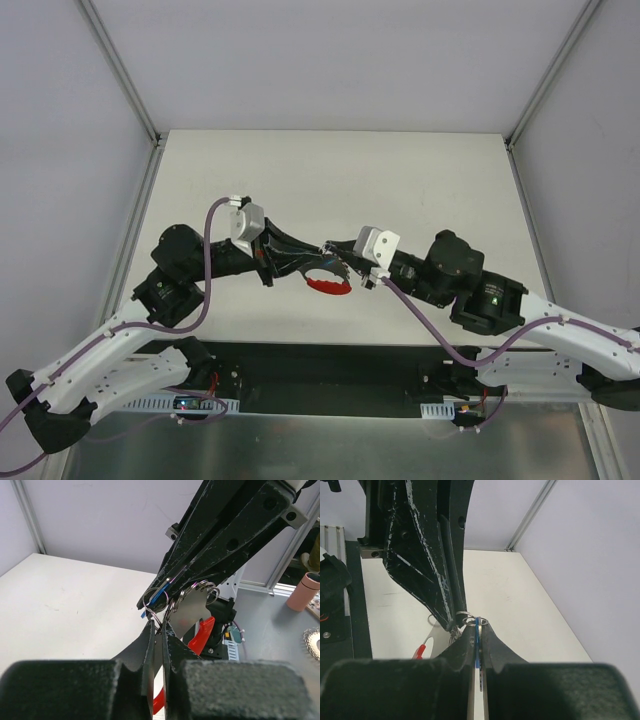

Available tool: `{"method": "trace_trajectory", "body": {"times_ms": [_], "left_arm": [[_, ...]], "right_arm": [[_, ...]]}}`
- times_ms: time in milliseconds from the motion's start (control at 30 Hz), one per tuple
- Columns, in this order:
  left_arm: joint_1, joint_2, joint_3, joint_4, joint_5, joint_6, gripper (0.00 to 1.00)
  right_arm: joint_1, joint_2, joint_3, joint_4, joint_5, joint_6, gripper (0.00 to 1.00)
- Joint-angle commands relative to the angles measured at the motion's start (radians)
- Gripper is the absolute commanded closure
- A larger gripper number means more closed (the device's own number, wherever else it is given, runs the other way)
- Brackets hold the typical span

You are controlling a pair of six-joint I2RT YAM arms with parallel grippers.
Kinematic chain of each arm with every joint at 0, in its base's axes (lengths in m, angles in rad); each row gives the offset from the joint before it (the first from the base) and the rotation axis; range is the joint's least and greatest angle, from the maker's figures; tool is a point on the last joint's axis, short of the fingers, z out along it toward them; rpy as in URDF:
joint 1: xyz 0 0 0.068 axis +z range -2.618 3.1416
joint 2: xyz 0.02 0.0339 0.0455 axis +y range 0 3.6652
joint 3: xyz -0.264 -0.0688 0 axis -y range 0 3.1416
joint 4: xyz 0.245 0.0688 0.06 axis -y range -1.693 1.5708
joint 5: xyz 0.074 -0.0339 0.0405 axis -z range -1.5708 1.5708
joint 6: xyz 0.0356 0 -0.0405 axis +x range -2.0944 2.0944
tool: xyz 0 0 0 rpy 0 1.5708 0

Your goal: Remove the keys from the keyring

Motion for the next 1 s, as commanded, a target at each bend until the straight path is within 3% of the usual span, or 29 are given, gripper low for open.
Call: {"method": "trace_trajectory", "body": {"times_ms": [0, 200, 400, 633, 800, 967], "left_arm": [[-0.011, -0.007, -0.021, 0.066, -0.023, 0.024, 1.0], [-0.048, -0.036, -0.075, 0.095, -0.084, 0.113, 1.0], [-0.072, -0.072, -0.115, 0.107, -0.113, 0.302, 1.0], [-0.078, -0.072, -0.106, 0.025, -0.162, 0.541, 1.0], [-0.078, -0.072, -0.1, -0.041, -0.193, 0.623, 1.0], [-0.08, -0.064, -0.1, -0.077, -0.188, 0.698, 1.0]], "right_arm": [[0.004, -0.029, -0.001, 0.071, -0.019, -0.006, 0.99], [0.004, -0.032, 0.024, 0.005, -0.022, -0.052, 0.96], [0.004, -0.023, 0.047, -0.055, -0.077, -0.134, 0.99], [0.003, 0.02, 0.11, -0.134, -0.08, -0.171, 0.99], [0.004, 0.028, 0.142, -0.181, -0.077, -0.184, 0.94], [0.007, 0.054, 0.164, -0.252, -0.08, -0.189, 0.97]]}}
